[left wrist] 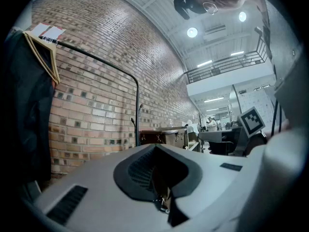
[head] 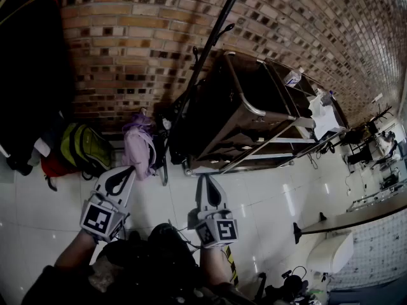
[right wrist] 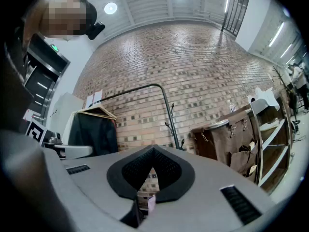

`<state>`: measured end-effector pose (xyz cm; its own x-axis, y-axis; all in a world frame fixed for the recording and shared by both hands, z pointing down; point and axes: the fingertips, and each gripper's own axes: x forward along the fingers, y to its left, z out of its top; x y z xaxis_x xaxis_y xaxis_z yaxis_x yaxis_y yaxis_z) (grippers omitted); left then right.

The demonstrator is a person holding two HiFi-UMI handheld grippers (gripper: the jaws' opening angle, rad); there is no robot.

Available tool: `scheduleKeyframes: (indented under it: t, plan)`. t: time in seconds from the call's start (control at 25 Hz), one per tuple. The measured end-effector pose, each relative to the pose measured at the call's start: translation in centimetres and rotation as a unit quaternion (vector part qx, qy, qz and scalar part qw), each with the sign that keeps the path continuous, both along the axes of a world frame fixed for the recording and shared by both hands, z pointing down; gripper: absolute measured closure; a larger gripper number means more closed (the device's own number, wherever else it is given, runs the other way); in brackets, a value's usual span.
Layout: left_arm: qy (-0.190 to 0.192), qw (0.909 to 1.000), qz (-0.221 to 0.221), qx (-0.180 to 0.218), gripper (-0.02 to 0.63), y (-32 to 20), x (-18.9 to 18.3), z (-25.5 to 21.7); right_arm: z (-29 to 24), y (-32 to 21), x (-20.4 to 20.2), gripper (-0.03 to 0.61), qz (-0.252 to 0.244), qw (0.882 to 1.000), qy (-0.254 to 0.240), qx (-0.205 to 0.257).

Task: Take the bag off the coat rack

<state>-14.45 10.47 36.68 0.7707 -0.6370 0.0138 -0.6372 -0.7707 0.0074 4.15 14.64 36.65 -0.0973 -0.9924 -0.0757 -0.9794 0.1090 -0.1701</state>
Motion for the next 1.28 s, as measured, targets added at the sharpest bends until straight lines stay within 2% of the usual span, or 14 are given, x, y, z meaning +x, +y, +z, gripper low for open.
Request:
scheduleKeyframes:
  t: [0.2,0.32,0.48,0.76,1.0,1.16,1.28]
  plan:
    - [-0.001,0.9999,-0.012,-0.005,0.574,-2.1,0.1,0.9,0.7,-2.1,1.8,0.574,0.017,1.0,0.007,-0.002]
    - [0.014,0.9998,-0.017,0.001,0.574,-4.2,1.0,1.1,1.3,-4.8,2.8,0.574,0.017,1.0,0.026,-0.003]
    - [0.016,0.9994,-0.03,0.01,0.574,-8.0,3.1,1.6,1.7,-9.7,4.9,0.574,0.019,0.999,0.035,0.01]
    - [0.002,0.9985,-0.054,0.008,0.574,-16.7,7.8,2.4,3.0,-19.9,9.2,0.569,-0.006,0.999,0.04,0.001]
    - [0.006,0.9978,-0.066,0.009,0.574,-22.5,11.7,2.7,5.0,-27.4,12.0,0.5,-0.04,0.998,0.044,-0.017]
    - [0.005,0.997,-0.076,0.011,0.574,-25.4,13.9,3.3,7.2,-31.5,12.6,0.416,-0.07,0.995,0.061,-0.041]
    - [-0.006,0.9969,-0.078,0.01,0.574,-27.5,15.4,4.0,8.8,-34.4,12.9,0.408,-0.085,0.993,0.057,-0.062]
